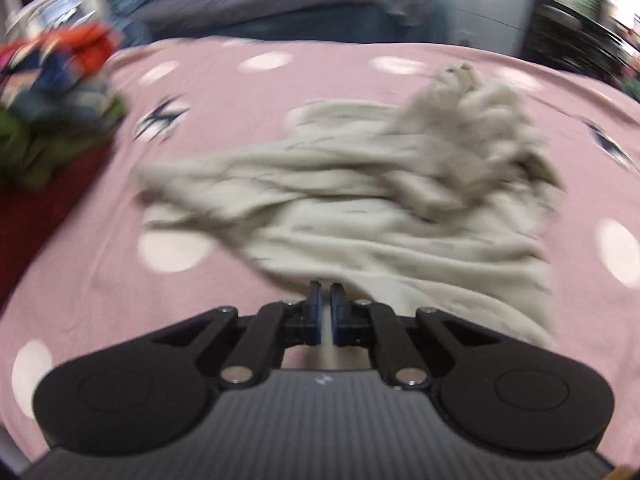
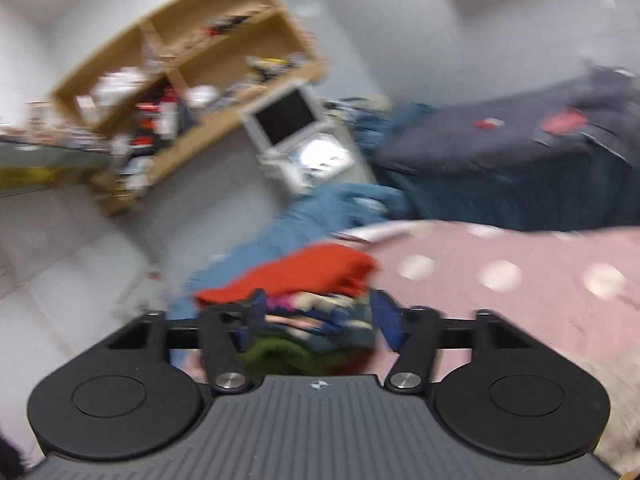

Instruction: Fold small clothes

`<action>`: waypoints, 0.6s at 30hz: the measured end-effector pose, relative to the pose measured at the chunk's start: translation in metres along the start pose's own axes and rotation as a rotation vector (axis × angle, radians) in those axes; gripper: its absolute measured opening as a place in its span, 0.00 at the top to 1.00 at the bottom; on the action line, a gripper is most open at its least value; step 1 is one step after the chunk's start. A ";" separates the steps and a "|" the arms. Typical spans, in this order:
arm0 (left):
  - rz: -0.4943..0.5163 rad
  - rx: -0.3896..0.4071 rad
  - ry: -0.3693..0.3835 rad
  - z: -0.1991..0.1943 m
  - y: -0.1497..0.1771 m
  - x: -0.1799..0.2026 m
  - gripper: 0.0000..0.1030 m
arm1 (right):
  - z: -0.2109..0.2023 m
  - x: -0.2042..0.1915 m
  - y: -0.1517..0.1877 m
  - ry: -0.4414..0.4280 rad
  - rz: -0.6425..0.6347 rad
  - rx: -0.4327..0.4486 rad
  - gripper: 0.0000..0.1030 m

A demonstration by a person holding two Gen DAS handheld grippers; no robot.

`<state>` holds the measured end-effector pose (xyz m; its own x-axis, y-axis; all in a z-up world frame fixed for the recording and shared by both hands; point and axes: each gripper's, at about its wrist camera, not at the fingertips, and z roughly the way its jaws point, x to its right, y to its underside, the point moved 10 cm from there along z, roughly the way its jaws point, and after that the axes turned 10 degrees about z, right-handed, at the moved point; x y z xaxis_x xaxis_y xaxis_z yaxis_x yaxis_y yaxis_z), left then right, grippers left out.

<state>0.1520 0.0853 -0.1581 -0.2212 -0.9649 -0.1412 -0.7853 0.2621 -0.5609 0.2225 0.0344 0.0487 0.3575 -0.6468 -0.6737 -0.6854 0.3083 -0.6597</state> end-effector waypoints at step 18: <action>0.015 -0.033 0.095 0.018 0.007 0.041 0.60 | -0.085 0.259 0.092 0.520 0.311 -0.066 0.11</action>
<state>0.1481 0.0477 -0.1823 -0.2859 -0.9556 -0.0710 -0.7994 0.2787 -0.5322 0.1976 -0.1641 -0.1581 -0.2111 -0.7947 -0.5691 -0.7519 0.5040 -0.4249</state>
